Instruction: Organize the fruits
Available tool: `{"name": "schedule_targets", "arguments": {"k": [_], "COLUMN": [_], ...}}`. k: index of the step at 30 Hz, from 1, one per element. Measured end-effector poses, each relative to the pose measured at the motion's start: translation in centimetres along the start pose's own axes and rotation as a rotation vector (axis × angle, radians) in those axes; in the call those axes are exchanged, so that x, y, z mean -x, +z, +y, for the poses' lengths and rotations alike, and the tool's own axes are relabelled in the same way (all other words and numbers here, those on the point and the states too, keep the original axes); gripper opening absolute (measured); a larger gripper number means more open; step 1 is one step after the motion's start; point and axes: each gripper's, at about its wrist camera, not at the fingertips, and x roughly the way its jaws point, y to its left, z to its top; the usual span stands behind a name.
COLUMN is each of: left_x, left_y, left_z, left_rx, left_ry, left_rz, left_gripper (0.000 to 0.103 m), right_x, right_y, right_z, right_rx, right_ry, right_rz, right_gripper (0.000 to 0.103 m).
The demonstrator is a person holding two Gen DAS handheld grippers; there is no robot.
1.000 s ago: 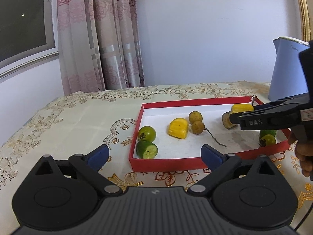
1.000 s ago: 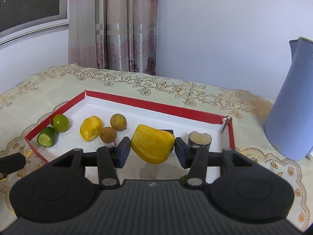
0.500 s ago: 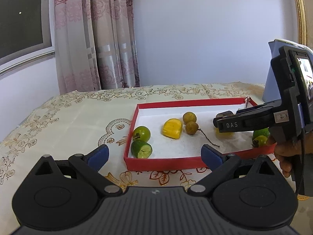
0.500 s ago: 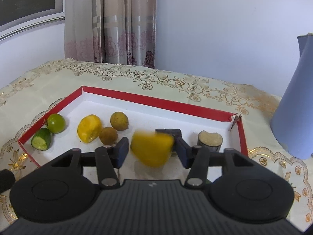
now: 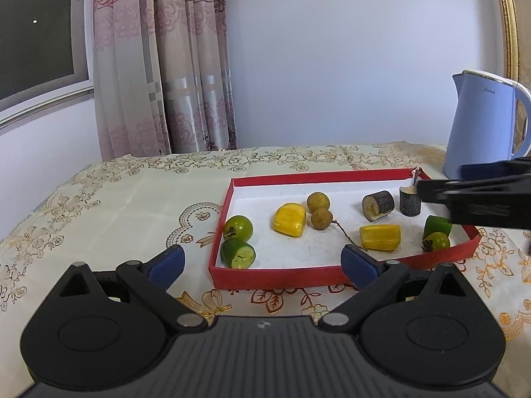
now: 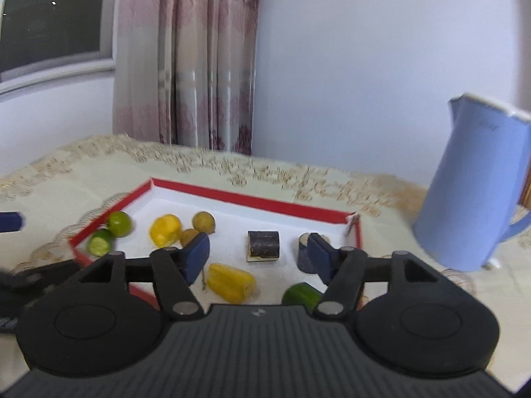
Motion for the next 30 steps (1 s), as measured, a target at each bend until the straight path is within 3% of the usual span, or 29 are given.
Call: {"name": "schedule_targets", "arguments": {"k": [5, 10, 18, 30], "left_x": [0.1, 0.4, 0.6, 0.8], "left_y": [-0.3, -0.9, -1.3, -1.4], "left_z": [-0.3, -0.8, -1.3, -1.4], "left_rx": [0.0, 0.005, -0.004, -0.016], "left_ry": [-0.008, -0.032, -0.036, -0.035], "left_rz": [0.008, 0.025, 0.029, 0.034], "left_gripper": [0.101, 0.101, 0.101, 0.101], "right_x": [5.7, 8.8, 9.7, 10.4], "right_y": [-1.0, -3.1, -5.0, -5.0], "right_z": [1.0, 2.4, 3.6, 4.6], "right_rx": [0.007, -0.01, -0.008, 0.009], "right_ry": [0.001, 0.025, 0.056, 0.072], "right_rz": [-0.066, -0.076, -0.039, -0.052], "right_gripper": [0.067, 0.067, 0.068, 0.071]}}
